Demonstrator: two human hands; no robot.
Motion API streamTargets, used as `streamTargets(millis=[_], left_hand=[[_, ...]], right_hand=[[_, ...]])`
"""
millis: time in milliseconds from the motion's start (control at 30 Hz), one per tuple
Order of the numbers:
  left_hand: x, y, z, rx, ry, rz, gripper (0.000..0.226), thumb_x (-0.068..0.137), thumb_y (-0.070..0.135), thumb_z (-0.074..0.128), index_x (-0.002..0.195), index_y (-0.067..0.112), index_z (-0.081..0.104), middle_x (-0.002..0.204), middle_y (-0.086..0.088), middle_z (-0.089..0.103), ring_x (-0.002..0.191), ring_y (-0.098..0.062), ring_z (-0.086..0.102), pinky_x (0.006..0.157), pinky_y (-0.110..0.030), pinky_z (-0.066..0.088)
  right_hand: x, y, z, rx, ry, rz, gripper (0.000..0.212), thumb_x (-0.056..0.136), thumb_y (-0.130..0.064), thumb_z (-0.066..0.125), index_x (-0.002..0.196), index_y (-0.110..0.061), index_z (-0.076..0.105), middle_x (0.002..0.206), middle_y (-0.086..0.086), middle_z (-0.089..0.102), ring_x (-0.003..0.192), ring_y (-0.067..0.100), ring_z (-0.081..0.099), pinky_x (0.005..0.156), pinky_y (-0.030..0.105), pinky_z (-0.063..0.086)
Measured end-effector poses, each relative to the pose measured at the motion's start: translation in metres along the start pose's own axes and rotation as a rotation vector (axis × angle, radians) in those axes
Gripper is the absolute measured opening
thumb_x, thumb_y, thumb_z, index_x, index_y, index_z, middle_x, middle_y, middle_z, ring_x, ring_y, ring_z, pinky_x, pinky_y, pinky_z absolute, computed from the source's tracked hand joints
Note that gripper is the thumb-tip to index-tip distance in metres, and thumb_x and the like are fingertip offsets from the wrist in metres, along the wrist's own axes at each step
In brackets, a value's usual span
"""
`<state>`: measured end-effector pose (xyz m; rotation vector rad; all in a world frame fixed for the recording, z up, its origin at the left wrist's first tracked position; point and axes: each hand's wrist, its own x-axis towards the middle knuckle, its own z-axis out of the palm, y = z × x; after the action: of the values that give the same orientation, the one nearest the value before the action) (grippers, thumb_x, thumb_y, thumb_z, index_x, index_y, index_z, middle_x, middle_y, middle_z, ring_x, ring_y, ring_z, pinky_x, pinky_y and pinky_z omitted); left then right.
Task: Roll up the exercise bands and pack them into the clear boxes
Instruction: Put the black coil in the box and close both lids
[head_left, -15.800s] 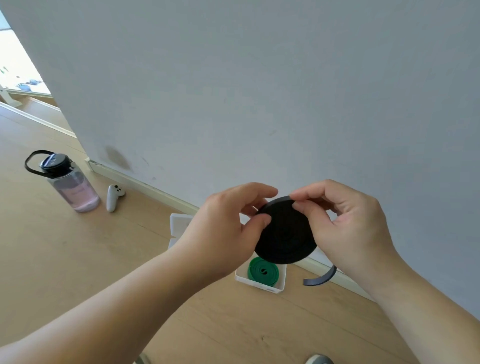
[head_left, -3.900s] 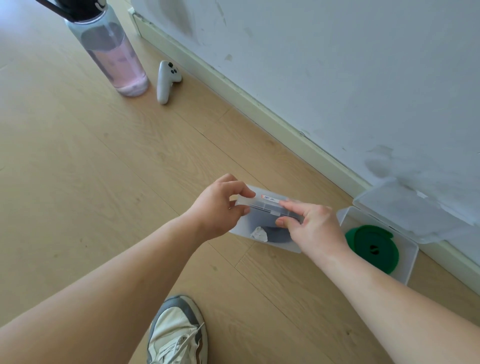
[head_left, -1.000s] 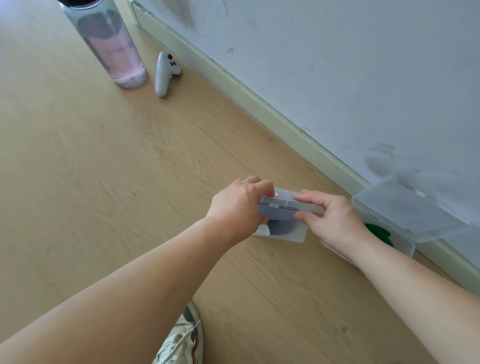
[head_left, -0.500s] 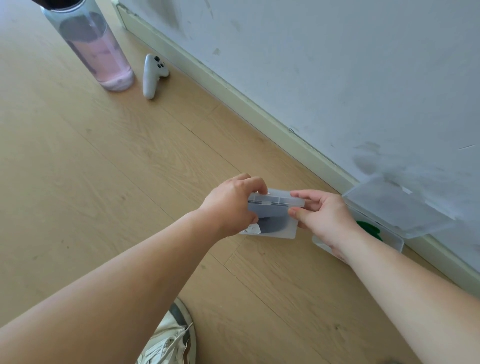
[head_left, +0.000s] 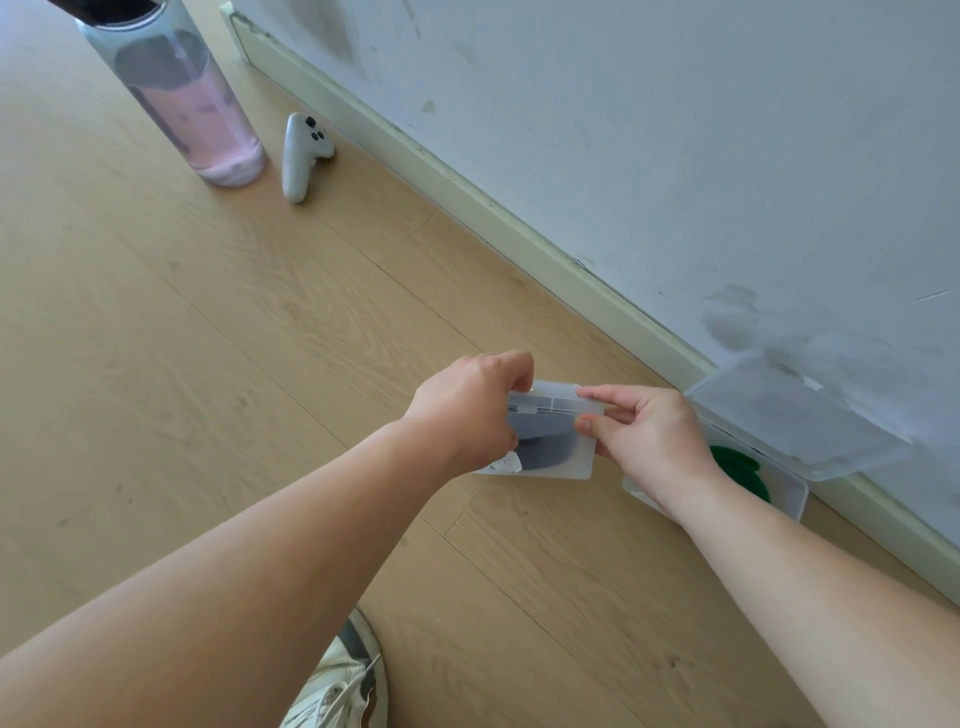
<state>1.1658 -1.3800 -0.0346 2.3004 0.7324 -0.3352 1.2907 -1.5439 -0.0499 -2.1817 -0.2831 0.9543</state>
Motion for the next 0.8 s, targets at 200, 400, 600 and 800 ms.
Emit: streamTargets(millis=[200, 400, 600, 800], left_hand=[[-0.008, -0.014, 0.001, -0.147, 0.046, -0.076, 0.036, 0.077, 0.022, 0.082, 0.103, 0.033, 0.06, 0.092, 0.006, 0.061, 0.082, -0.019, 0.06, 0.067, -0.035, 0.055], [-0.01, -0.017, 0.001, -0.161, 0.079, -0.053, 0.037, 0.073, 0.025, 0.086, 0.102, 0.028, 0.063, 0.082, 0.011, 0.056, 0.077, -0.015, 0.055, 0.067, -0.034, 0.053], [-0.019, -0.037, 0.007, -0.175, 0.194, 0.014, 0.042, 0.072, 0.033, 0.09, 0.103, 0.024, 0.063, 0.101, 0.01, 0.057, 0.097, -0.016, 0.055, 0.081, -0.034, 0.05], [-0.025, -0.062, -0.006, -0.268, 0.212, -0.028, 0.037, 0.093, 0.017, 0.072, 0.129, 0.027, 0.067, 0.123, 0.016, 0.061, 0.106, -0.006, 0.062, 0.095, -0.031, 0.054]], right_hand=[[-0.002, -0.015, -0.001, -0.34, -0.052, -0.157, 0.032, 0.093, -0.02, 0.075, 0.123, -0.031, 0.072, 0.142, -0.013, 0.058, 0.104, 0.011, 0.055, 0.109, 0.036, 0.046], [-0.006, -0.03, 0.016, -0.493, -0.16, -0.212, 0.043, 0.084, -0.03, 0.081, 0.124, -0.039, 0.069, 0.126, -0.009, 0.067, 0.114, 0.016, 0.063, 0.098, 0.036, 0.052], [-0.003, -0.037, 0.022, -0.58, -0.113, -0.19, 0.024, 0.087, -0.027, 0.079, 0.101, -0.036, 0.062, 0.102, -0.002, 0.061, 0.087, 0.022, 0.061, 0.075, 0.037, 0.055], [0.001, -0.045, 0.023, -0.633, -0.105, -0.156, 0.026, 0.084, -0.032, 0.08, 0.095, -0.035, 0.057, 0.103, -0.004, 0.064, 0.088, 0.023, 0.062, 0.075, 0.038, 0.056]])
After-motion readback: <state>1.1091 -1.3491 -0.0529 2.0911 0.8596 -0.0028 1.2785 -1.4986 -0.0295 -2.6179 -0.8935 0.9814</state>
